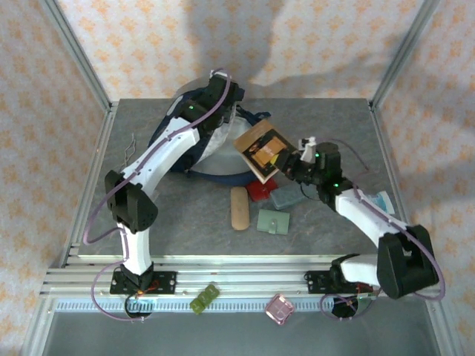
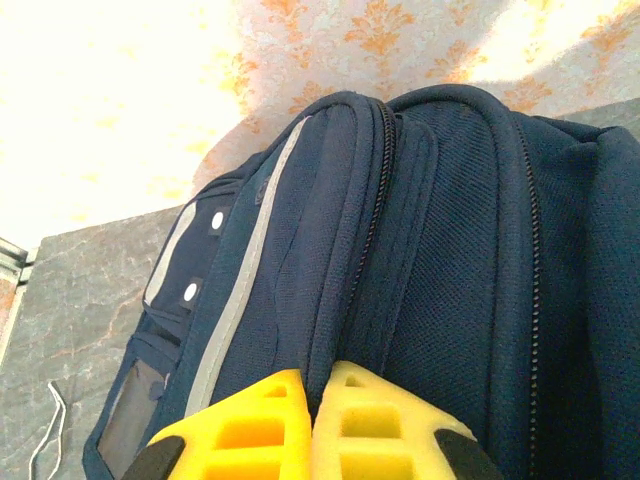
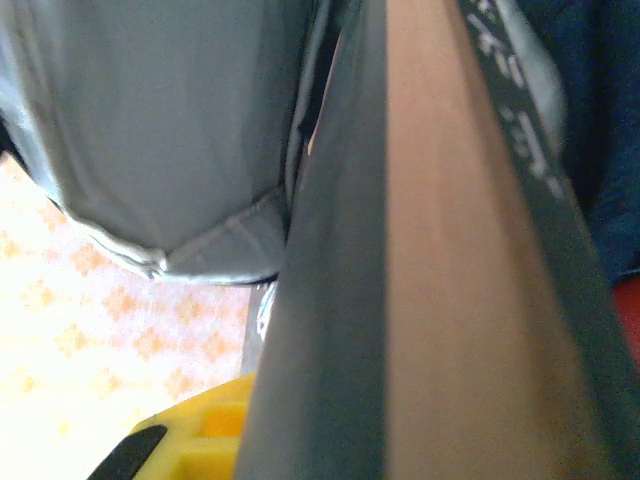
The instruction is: Pack the student bag
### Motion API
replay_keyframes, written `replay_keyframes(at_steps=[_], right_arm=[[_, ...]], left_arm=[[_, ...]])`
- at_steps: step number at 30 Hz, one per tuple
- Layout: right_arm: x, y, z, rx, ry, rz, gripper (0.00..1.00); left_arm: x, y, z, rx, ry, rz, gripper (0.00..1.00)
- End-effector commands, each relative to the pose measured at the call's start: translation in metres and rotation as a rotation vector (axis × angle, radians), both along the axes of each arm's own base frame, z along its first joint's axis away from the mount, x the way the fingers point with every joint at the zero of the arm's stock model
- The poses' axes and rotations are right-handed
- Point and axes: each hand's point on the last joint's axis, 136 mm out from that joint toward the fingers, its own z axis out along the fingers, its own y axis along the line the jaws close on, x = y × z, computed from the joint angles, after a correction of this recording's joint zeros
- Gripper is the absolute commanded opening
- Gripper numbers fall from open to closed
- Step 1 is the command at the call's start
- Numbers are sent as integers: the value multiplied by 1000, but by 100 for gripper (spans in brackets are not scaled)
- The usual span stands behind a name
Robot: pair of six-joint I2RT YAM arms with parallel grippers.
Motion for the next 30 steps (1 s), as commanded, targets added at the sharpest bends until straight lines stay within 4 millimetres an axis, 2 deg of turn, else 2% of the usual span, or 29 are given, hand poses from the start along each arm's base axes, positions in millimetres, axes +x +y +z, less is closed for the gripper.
replay_keyframes(at_steps=[1,6,11,14,18,21,23,24,27,30], right_arm=[[15,25,55,111,-193,75,0],[26,71,55,140,-185,188,0],[62,106,45,157,-163,231,0],[89,126,30,159,-130,253,0],[126,150,-8,146,-49,266,0],[151,158,-49,91,30,232,2],[164,157,-76,24,98,188,13],[167,153,-92,-38,151,166,18],[164,135,-117,-144,234,106,30],[155,117,-126,-187,286,58,37]], left_arm=[[1,4,62,-95,-171,3,0],[0,0,66,-110,-172,-26,0],[0,-1,60,-113,-159,-33,0],[-1,-2,58,-120,-154,-34,0],[-2,-3,54,-125,-148,-42,0],[-2,-5,49,-136,-140,-48,0],[-2,-8,44,-148,-132,-54,0],[-2,-9,41,-156,-127,-58,0],[-3,-12,32,-173,-112,-68,0],[-5,-15,25,-190,-101,-77,0]])
